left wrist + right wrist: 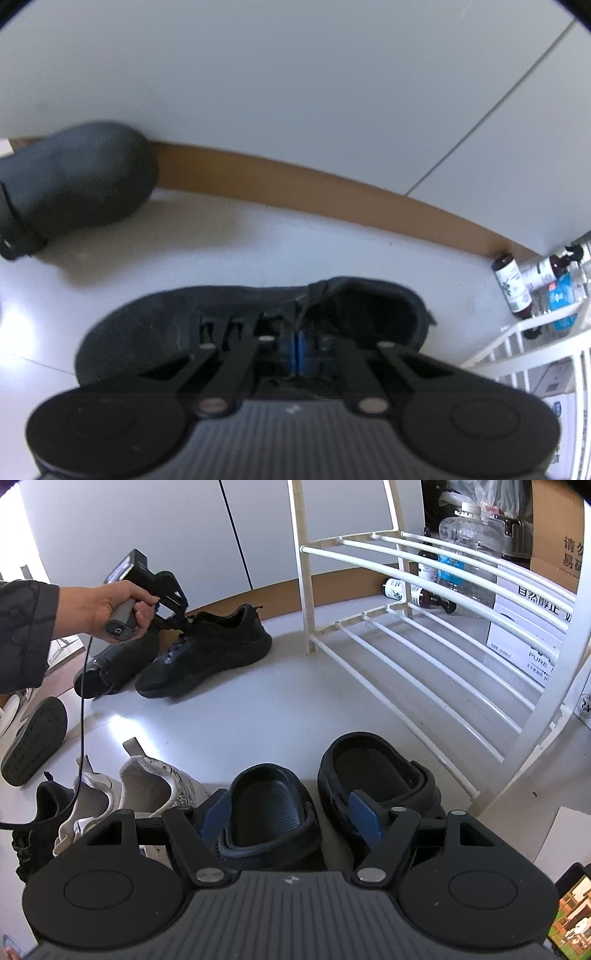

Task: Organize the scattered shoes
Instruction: 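Lift and carry the second black sneaker with the left tool toward the shoe row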

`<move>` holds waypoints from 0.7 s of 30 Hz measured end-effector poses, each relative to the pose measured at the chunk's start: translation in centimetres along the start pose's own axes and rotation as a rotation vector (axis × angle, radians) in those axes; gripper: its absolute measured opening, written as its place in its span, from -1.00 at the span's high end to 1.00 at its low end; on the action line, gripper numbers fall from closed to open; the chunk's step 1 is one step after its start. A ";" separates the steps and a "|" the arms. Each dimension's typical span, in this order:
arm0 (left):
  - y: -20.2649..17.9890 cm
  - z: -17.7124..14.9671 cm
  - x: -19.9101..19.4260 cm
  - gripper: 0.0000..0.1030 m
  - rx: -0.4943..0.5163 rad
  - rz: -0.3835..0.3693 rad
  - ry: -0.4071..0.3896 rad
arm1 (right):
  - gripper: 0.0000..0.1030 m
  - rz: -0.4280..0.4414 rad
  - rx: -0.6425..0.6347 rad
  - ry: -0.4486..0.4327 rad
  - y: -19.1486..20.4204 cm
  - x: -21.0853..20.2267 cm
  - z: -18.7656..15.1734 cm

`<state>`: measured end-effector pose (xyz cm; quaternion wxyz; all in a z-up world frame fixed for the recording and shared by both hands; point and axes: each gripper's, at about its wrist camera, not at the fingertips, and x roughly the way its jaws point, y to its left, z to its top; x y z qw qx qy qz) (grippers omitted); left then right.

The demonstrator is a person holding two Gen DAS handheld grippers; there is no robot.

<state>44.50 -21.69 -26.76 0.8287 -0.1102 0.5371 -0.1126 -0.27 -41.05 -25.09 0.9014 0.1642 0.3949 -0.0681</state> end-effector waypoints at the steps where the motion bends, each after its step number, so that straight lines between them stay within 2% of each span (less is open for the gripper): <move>1: 0.1 0.2 -0.6 0.98 0.005 -0.005 -0.004 | -0.43 0.003 0.003 0.000 0.2 0.1 0.1; 7: 2.7 0.8 -5.8 0.98 -0.005 -0.046 -0.058 | -0.39 0.026 -0.004 -0.026 2.7 0.2 0.7; 12: 6.2 0.9 -10.9 0.98 -0.012 -0.083 -0.075 | -0.39 0.055 -0.026 -0.047 5.3 -0.4 1.2; 18: 12.1 -0.9 -18.3 0.98 -0.005 -0.105 -0.118 | -0.44 0.109 -0.051 -0.052 7.9 -1.4 0.9; 21: 14.9 -1.7 -21.1 0.98 0.025 -0.121 -0.125 | -0.57 0.152 -0.087 -0.044 9.5 -1.7 0.2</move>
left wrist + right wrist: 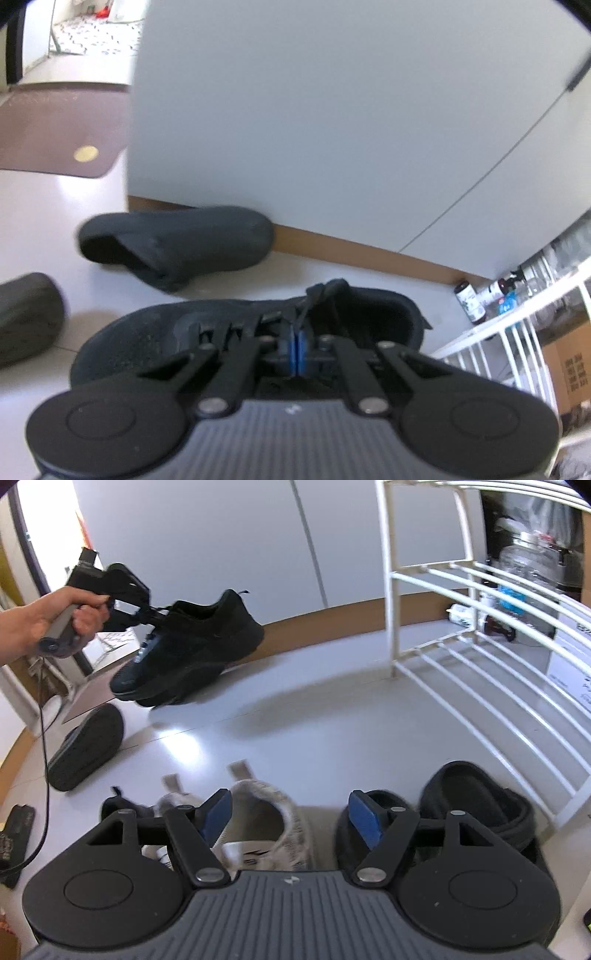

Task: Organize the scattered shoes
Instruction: 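Lift and carry the second black sneaker with the left tool toward the shoe row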

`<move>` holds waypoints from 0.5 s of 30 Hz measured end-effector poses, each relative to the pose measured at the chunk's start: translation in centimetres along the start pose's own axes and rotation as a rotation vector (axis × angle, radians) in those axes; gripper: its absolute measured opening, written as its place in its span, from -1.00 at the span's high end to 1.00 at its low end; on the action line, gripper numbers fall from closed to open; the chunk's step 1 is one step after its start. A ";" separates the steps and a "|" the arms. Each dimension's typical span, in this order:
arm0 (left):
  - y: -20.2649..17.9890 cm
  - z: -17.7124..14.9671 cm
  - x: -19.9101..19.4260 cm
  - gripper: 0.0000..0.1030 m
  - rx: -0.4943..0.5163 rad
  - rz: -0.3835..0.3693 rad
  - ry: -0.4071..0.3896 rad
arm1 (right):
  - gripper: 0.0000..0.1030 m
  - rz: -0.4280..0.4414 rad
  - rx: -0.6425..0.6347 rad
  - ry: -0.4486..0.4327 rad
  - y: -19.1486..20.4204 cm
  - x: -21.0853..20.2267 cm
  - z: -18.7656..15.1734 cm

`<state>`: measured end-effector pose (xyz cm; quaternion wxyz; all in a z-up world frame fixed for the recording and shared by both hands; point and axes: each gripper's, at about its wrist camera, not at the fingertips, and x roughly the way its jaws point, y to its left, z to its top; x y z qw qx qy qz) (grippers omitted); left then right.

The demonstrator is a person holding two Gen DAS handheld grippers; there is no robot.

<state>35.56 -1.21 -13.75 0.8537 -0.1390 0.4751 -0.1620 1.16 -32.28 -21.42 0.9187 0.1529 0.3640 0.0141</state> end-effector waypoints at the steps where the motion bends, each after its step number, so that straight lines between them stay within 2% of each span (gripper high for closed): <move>1: 0.9 -0.5 -1.0 0.98 0.016 -0.015 0.003 | -0.59 0.013 -0.018 0.001 0.5 0.0 -0.2; 5: 4.8 -3.0 -4.4 0.98 0.048 -0.049 0.021 | -0.59 0.071 -0.043 0.013 2.0 0.8 -0.5; 12: 12.1 -8.3 -6.6 0.98 0.003 -0.051 0.063 | -0.59 0.079 -0.111 0.062 4.3 2.4 -0.8; 15: 14.7 -9.7 -8.4 0.98 -0.052 -0.064 0.049 | -0.59 0.084 -0.124 0.071 4.9 2.6 -0.8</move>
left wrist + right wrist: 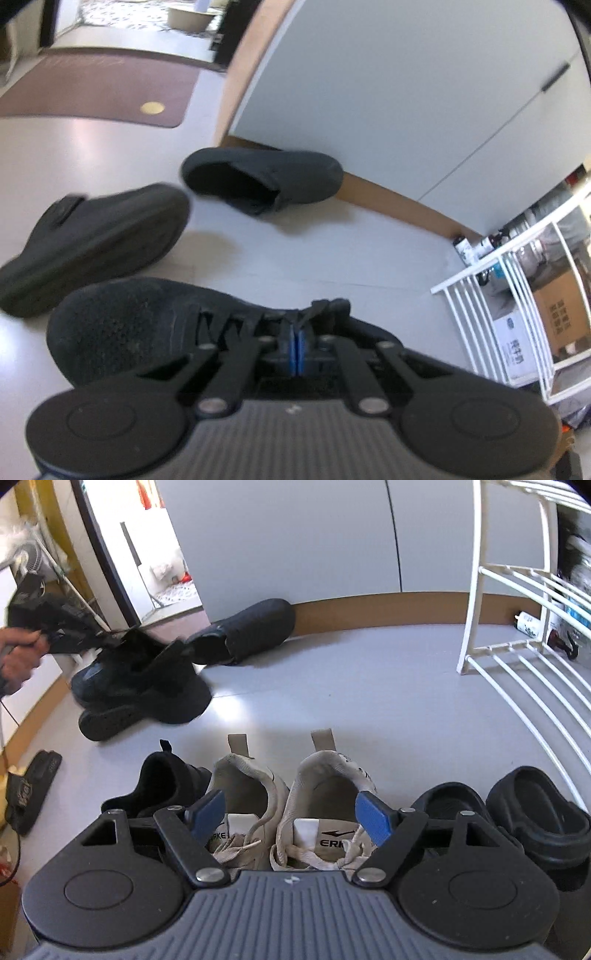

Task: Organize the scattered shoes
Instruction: 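Lift and carry the second black sneaker with the left tool toward the shoe row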

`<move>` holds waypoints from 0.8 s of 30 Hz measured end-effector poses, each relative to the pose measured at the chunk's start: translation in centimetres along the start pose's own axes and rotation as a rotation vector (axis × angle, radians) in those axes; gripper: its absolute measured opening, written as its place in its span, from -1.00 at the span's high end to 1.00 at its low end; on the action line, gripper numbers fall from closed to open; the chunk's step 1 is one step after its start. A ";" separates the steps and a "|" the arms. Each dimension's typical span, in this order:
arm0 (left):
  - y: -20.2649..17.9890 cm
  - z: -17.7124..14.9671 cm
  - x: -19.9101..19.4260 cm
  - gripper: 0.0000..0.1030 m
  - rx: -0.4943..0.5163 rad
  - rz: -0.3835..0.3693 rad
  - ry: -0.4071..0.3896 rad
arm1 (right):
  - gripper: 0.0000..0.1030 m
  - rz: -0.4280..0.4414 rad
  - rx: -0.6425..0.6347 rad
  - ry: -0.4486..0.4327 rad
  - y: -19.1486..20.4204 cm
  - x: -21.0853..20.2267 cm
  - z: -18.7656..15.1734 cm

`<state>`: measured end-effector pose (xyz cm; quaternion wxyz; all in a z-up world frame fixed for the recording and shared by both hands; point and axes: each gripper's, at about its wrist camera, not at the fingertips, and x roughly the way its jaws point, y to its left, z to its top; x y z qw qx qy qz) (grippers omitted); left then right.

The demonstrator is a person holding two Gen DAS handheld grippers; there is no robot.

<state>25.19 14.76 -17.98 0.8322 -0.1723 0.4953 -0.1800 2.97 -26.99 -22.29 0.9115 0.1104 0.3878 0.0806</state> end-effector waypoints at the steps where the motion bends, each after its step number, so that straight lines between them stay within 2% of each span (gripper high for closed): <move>1: 0.5 -0.3 -0.8 0.98 -0.014 0.000 -0.007 | -0.59 0.009 -0.002 0.006 0.2 0.0 0.0; 5: 2.6 -2.2 -3.7 0.98 -0.059 -0.006 -0.035 | -0.59 0.042 -0.050 0.031 1.3 0.2 0.0; 12: 5.5 -5.3 -6.8 0.98 -0.160 -0.003 -0.064 | -0.59 0.122 -0.062 0.061 3.1 0.6 0.3; 16: 7.1 -7.3 -7.3 0.98 -0.172 0.004 -0.051 | -0.60 0.158 -0.085 0.083 4.2 0.7 -0.2; 21: 8.3 -9.8 -7.1 0.98 -0.134 0.039 0.001 | -0.60 0.162 -0.065 0.106 4.7 0.6 -1.0; 24: 9.4 -11.0 -7.0 0.98 -0.148 0.043 0.015 | -0.67 0.155 -0.063 0.122 4.6 0.5 -1.6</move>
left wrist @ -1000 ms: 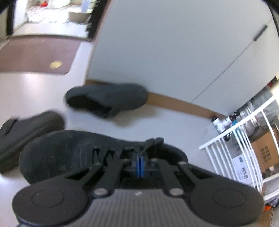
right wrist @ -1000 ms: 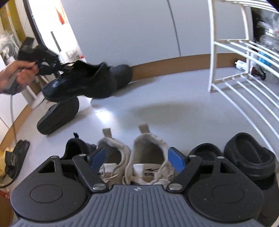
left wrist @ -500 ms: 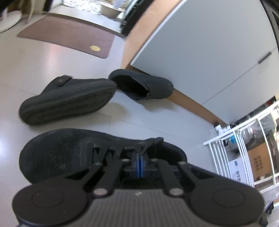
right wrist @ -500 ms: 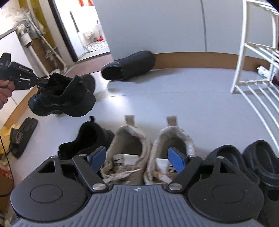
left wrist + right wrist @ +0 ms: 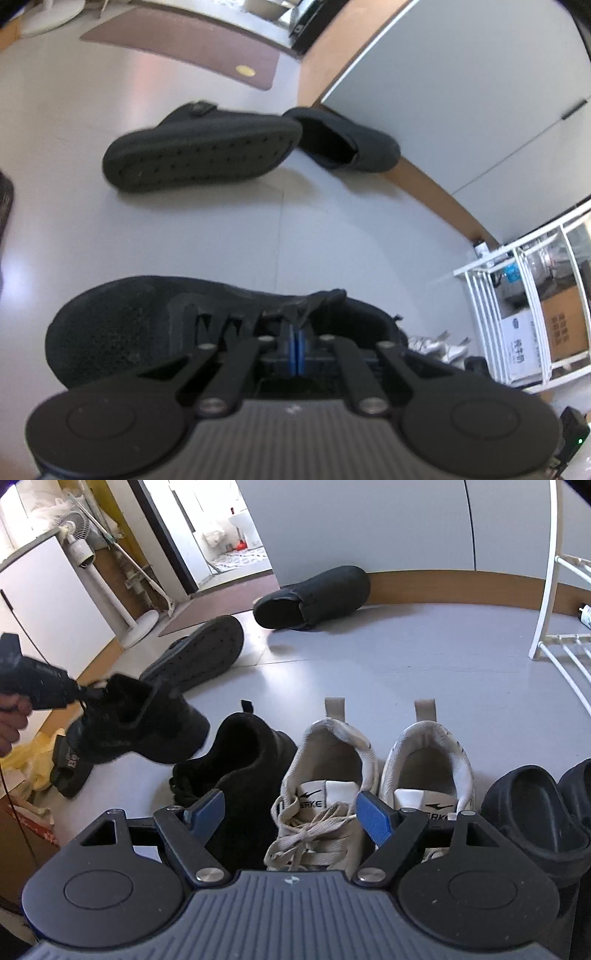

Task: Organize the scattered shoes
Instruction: 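Lift and carry the second black sneaker with the left tool toward the shoe row, then lower the black sneaker beside its mate and open the left tool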

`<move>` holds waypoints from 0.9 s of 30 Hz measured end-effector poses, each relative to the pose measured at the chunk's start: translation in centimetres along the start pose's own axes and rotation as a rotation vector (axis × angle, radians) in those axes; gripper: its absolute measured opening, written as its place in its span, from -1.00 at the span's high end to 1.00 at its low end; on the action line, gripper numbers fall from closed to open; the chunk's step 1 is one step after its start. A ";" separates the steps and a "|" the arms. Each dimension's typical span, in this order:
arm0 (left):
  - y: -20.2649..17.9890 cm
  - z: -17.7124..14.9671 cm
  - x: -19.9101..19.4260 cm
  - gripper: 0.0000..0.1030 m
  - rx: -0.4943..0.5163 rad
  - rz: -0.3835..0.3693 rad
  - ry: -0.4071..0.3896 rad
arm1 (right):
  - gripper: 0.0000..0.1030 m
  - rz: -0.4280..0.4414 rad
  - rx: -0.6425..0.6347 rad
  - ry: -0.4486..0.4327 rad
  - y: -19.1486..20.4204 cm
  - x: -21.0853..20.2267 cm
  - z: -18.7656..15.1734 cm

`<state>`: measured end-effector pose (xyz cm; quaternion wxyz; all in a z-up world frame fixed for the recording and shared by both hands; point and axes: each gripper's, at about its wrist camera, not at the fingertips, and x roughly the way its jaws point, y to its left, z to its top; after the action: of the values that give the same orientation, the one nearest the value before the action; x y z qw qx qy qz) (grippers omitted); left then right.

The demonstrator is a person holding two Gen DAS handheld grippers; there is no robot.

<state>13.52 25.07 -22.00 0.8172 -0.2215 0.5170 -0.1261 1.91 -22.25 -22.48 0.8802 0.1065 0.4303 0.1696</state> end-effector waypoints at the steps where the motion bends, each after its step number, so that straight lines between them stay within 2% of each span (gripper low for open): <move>1: 0.5 -0.3 0.2 0.98 -0.008 0.003 0.004 | -0.67 -0.005 0.003 0.011 -0.1 0.1 -0.2; 9: 3.1 -1.9 2.1 0.96 -0.018 0.079 0.080 | -0.67 0.016 0.015 0.063 0.3 1.2 -1.4; 12: 3.0 -1.9 3.1 0.89 0.034 0.174 0.100 | -0.67 0.019 0.014 0.086 0.4 1.5 -1.8; 14: 2.9 -2.0 3.4 0.86 0.052 0.194 0.119 | -0.67 0.013 0.001 0.096 0.7 2.0 -2.0; 17: 2.6 -1.9 3.6 0.47 0.056 0.211 0.140 | -0.67 0.013 0.011 0.096 1.1 2.4 -2.1; 18: 2.5 -1.9 3.6 0.27 0.061 0.221 0.144 | -0.67 0.017 0.007 0.092 1.2 2.4 -2.0; 19: 2.2 -1.8 3.6 0.18 0.068 0.233 0.147 | -0.67 0.021 0.003 0.088 1.4 2.5 -1.9; 23: 0.4 -1.2 2.5 0.15 0.062 0.267 0.147 | -0.66 0.023 -0.014 0.073 2.2 2.0 -0.8; 27: -2.9 0.4 -0.6 0.14 0.064 0.257 0.093 | -0.66 0.008 -0.032 0.046 3.5 0.1 1.5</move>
<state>13.67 22.92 -19.98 0.8085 -0.1213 0.5739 -0.0468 2.43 -19.09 -20.43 0.8708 0.0903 0.4474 0.1826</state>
